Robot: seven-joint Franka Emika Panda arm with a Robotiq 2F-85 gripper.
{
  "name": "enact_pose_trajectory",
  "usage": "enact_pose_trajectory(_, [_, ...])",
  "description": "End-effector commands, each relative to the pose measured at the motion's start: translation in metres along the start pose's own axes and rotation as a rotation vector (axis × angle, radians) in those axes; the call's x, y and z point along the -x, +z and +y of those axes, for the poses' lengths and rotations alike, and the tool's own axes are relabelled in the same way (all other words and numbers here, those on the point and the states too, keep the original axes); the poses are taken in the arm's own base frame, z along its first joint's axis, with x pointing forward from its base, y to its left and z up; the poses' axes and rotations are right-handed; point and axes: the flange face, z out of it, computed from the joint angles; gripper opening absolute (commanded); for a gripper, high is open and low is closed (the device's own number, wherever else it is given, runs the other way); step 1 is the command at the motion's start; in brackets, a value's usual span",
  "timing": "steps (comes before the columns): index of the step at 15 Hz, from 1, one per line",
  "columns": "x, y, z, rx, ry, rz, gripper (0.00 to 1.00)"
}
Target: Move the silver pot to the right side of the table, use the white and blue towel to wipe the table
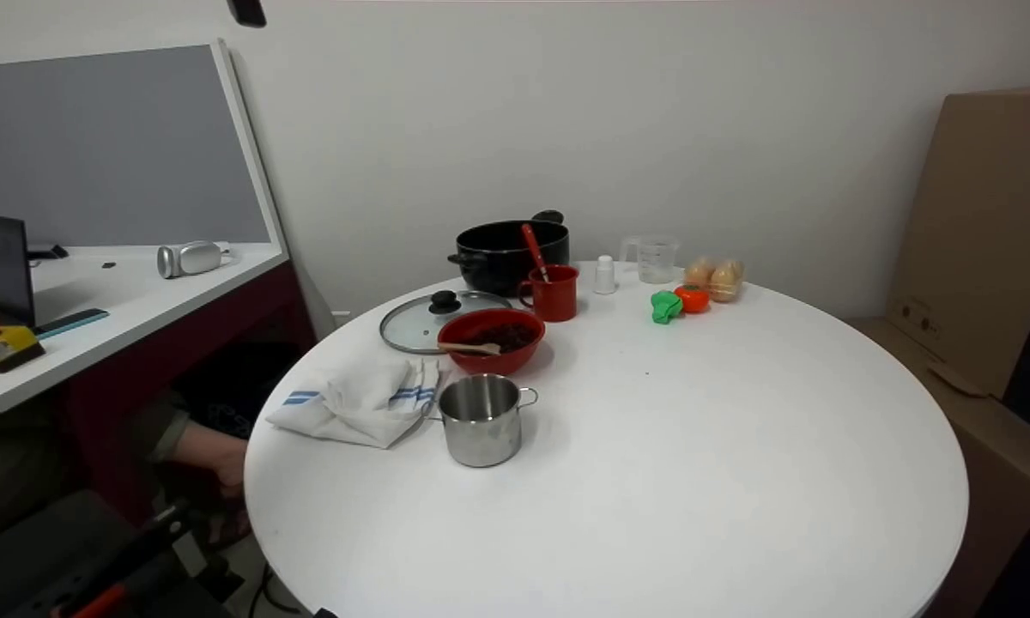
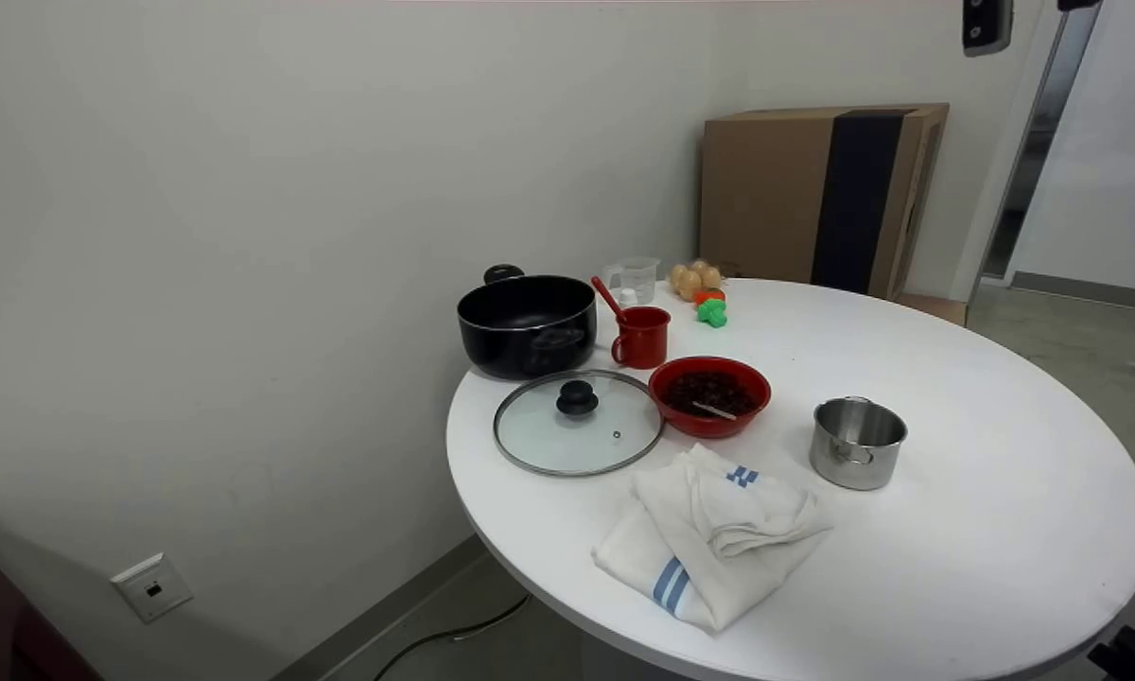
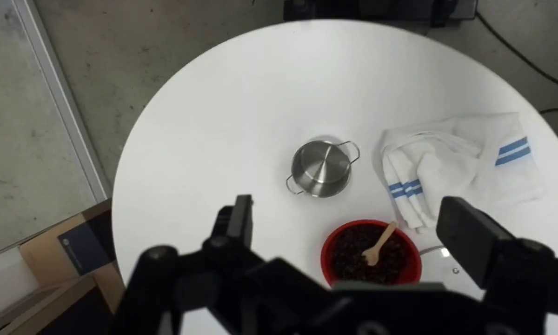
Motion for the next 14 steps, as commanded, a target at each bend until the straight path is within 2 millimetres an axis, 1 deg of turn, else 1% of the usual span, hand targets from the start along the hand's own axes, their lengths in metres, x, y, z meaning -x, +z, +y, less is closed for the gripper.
enact_pose_trajectory(1, [-0.015, 0.002, 0.029, 0.019, 0.034, 0.114, 1.00])
enact_pose_trajectory(4, [-0.031, 0.008, 0.045, -0.014, 0.069, 0.164, 1.00])
enact_pose_trajectory(6, [-0.037, 0.012, 0.050, -0.070, 0.065, 0.136, 1.00])
enact_pose_trajectory(7, [-0.028, 0.011, 0.045, -0.031, 0.079, 0.139, 1.00])
enact_pose_trajectory(9, [-0.032, 0.016, 0.048, -0.043, 0.078, 0.125, 1.00])
enact_pose_trajectory(11, [-0.033, 0.018, 0.048, -0.045, 0.077, 0.122, 1.00])
enact_pose_trajectory(12, [-0.035, 0.019, 0.042, -0.042, 0.084, 0.131, 1.00])
enact_pose_trajectory(14, [-0.047, 0.030, 0.035, -0.037, 0.059, 0.134, 1.00])
